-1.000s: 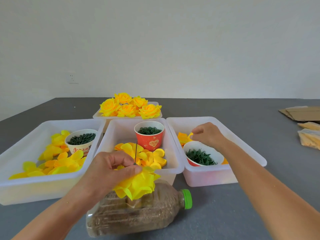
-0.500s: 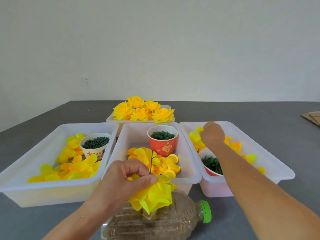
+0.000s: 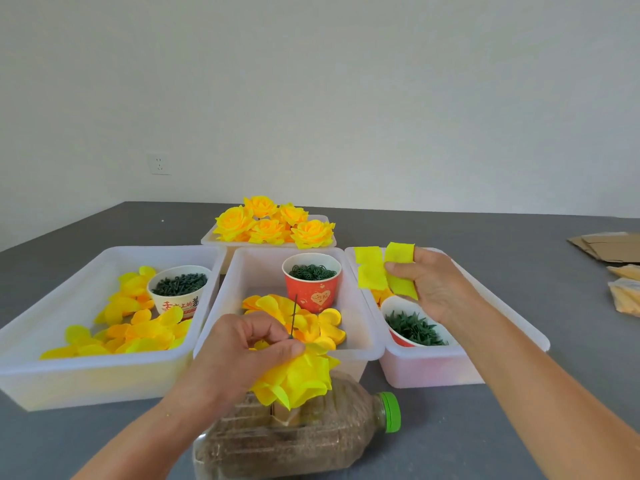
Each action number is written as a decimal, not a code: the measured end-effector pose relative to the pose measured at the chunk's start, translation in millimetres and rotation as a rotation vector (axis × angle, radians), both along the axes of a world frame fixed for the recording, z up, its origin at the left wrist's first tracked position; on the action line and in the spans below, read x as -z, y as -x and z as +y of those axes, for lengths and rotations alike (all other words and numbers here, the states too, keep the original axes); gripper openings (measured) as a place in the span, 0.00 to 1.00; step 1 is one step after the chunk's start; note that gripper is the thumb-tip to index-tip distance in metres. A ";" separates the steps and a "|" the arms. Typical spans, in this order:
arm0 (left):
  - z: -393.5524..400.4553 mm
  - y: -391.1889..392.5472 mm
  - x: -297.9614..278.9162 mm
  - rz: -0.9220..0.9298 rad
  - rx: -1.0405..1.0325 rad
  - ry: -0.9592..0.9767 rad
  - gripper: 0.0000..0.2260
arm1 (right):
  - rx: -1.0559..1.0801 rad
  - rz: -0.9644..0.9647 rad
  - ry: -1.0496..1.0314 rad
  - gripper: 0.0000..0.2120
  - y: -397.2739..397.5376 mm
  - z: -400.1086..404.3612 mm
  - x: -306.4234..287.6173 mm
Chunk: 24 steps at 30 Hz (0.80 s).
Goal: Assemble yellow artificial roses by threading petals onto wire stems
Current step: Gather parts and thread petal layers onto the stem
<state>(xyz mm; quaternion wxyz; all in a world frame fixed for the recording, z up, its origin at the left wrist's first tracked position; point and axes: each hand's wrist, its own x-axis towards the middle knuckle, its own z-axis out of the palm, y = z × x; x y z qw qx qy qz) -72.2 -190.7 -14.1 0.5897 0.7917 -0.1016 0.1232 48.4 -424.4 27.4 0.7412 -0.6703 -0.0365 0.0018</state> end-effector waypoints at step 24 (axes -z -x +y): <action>-0.7 5.0 -2.9 0.030 -0.030 0.017 0.10 | -0.014 -0.158 -0.055 0.08 79.3 77.9 5.8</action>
